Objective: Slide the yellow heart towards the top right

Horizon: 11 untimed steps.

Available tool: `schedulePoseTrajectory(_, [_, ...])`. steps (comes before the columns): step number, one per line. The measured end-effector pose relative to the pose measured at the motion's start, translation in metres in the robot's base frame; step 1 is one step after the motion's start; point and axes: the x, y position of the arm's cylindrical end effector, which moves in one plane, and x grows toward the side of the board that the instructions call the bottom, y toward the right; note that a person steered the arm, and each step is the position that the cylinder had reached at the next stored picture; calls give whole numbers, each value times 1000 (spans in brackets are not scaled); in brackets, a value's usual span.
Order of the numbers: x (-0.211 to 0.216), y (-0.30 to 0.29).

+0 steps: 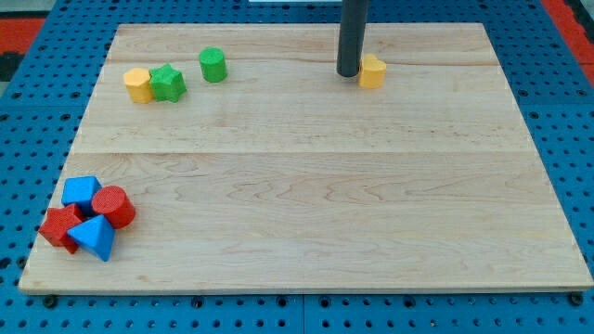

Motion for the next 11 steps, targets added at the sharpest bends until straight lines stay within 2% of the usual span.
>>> schedulePoseTrajectory(1, [14,-28])
schedulePoseTrajectory(2, [10,10])
schedulePoseTrajectory(3, [-11,91])
schedulePoseTrajectory(5, [2,102])
schedulePoseTrajectory(6, [-1,129])
schedulePoseTrajectory(7, [-36,138])
schedulePoseTrajectory(8, [-68,138])
schedulePoseTrajectory(9, [-63,137])
schedulePoseTrajectory(10, [-53,83])
schedulePoseTrajectory(11, [-87,16])
